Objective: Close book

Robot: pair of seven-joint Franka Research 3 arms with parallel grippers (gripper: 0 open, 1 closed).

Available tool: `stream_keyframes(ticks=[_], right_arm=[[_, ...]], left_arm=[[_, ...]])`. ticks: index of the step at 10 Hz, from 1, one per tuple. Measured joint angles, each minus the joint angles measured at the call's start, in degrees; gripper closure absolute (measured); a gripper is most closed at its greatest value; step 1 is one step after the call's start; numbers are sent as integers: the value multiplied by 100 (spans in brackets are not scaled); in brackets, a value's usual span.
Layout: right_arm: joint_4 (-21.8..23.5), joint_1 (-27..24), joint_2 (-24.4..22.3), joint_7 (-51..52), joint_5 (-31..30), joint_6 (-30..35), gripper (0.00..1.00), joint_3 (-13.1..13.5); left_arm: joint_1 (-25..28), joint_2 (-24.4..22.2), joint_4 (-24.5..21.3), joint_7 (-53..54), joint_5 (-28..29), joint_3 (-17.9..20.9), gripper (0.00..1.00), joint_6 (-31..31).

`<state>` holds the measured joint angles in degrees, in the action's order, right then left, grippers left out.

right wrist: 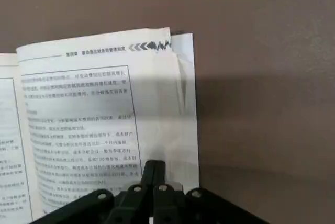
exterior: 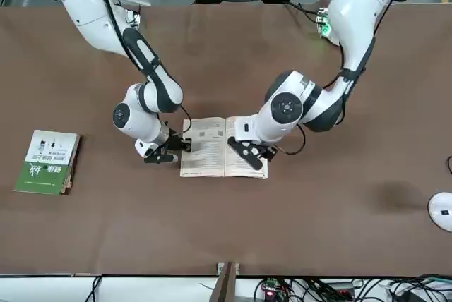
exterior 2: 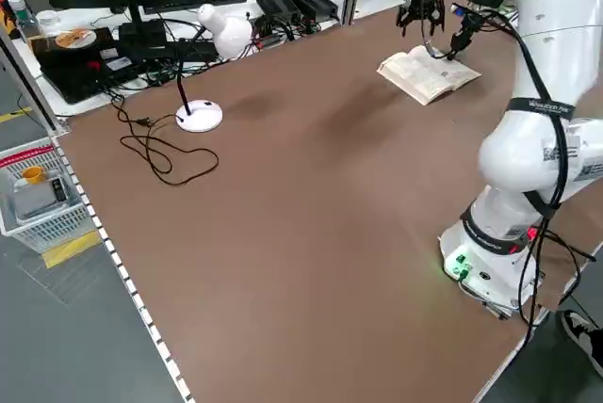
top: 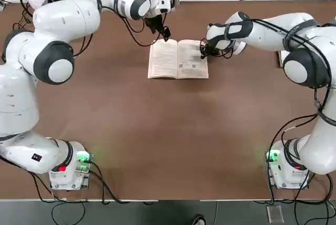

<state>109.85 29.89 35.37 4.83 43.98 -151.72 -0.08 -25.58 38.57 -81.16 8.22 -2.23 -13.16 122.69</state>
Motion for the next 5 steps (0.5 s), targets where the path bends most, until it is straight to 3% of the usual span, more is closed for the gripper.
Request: stream_keyframes(ticks=[5], right_arm=[[0,0,0,2,0,-3,99,0]], left_arm=[[-51,116,1,523,0,-24,0,246]])
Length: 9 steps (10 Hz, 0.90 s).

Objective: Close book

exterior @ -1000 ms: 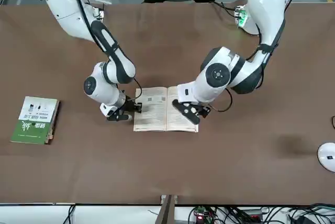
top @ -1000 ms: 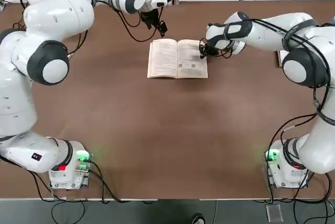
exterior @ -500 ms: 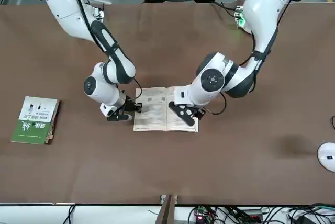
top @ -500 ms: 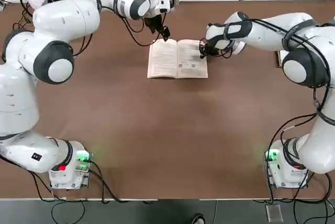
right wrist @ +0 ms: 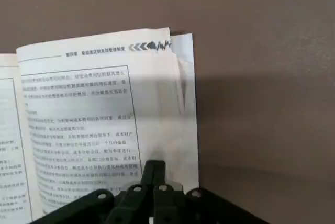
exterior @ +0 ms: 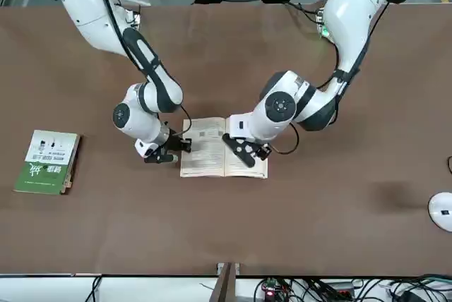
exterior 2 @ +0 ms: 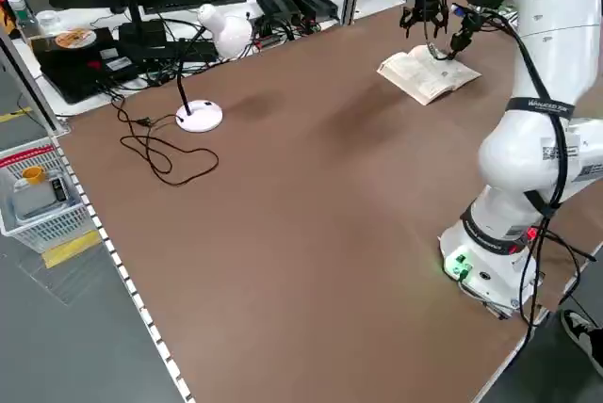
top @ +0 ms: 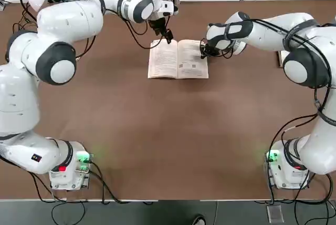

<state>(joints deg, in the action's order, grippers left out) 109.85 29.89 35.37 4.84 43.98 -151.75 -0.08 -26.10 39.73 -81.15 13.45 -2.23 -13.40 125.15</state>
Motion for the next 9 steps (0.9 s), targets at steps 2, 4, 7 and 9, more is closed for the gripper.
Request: stream_keyframes(ticks=[2,4,7,9], right_arm=[[0,0,0,2,0,0,99,0],[0,0,0,6,0,-1,99,0],[0,0,0,14,0,-2,99,-1],[0,0,1,16,0,-3,99,-2]], left_arm=[[14,87,0,313,0,6,0,138],[20,163,0,537,0,7,0,244],[16,279,1,729,0,0,0,444],[11,372,2,756,0,-35,0,538]])
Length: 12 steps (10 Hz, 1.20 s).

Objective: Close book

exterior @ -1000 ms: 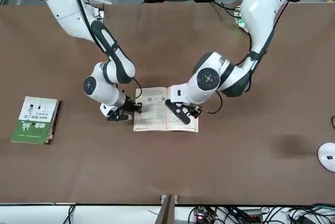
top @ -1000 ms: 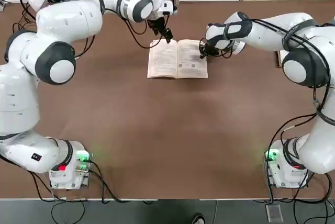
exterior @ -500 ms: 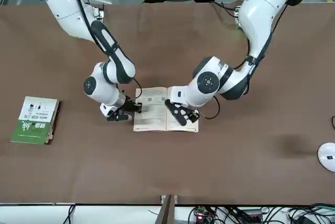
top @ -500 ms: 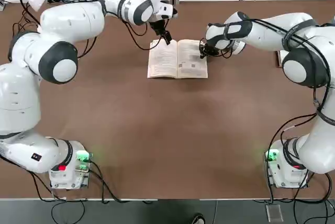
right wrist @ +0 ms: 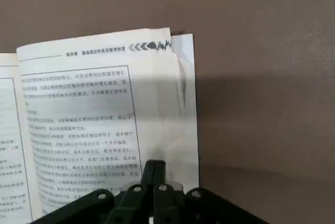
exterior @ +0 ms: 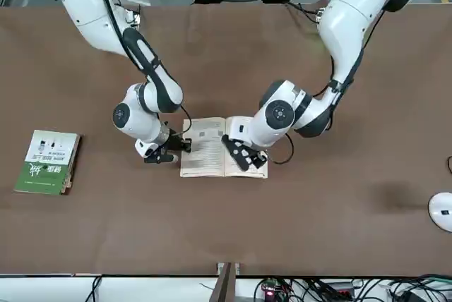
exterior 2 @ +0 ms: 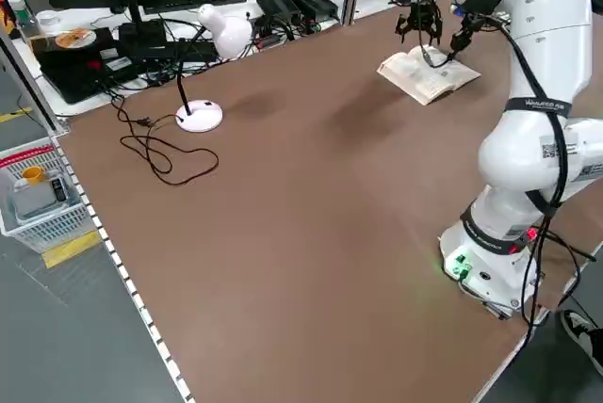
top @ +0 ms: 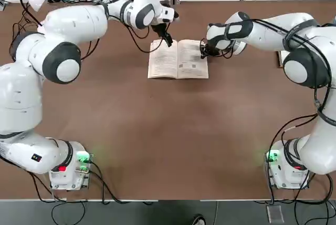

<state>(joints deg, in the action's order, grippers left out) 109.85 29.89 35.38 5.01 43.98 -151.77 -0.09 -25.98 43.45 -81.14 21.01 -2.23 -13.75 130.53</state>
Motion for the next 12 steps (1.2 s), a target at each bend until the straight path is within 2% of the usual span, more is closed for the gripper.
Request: stream_keyframes(ticks=[3,8,12], right_arm=[[0,0,0,1,0,0,99,0],[0,0,0,4,0,-1,99,0],[0,0,0,4,0,-1,99,0]], left_arm=[[-8,89,0,1,-94,-35,0,45],[-8,203,-1,548,-665,-35,0,48],[33,360,25,1017,-692,-32,0,94]])
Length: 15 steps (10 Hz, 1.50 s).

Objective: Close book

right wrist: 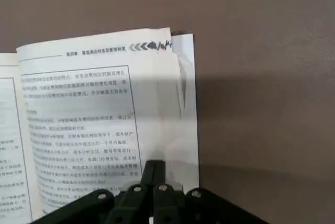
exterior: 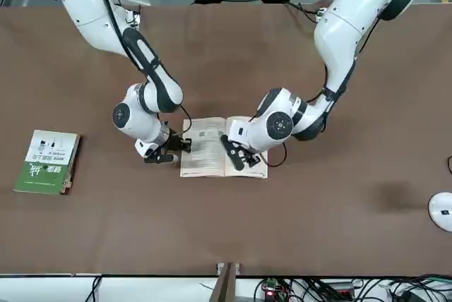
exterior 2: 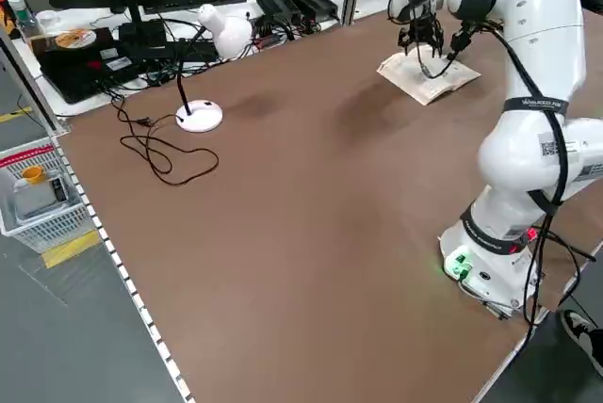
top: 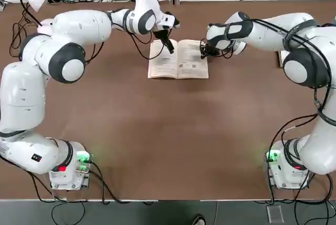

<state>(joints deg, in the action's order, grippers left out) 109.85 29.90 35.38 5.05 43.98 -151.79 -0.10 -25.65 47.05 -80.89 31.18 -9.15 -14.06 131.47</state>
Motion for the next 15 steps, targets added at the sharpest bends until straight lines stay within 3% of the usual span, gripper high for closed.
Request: stream_keyframes(ticks=[4,10,15], right_arm=[[0,0,0,1,0,0,99,0],[0,0,0,2,0,-1,99,0],[0,0,0,3,0,-1,99,-1]], left_arm=[[75,31,108,176,-57,4,0,6],[269,140,370,379,-826,47,0,7],[432,291,602,538,-859,61,0,7]])
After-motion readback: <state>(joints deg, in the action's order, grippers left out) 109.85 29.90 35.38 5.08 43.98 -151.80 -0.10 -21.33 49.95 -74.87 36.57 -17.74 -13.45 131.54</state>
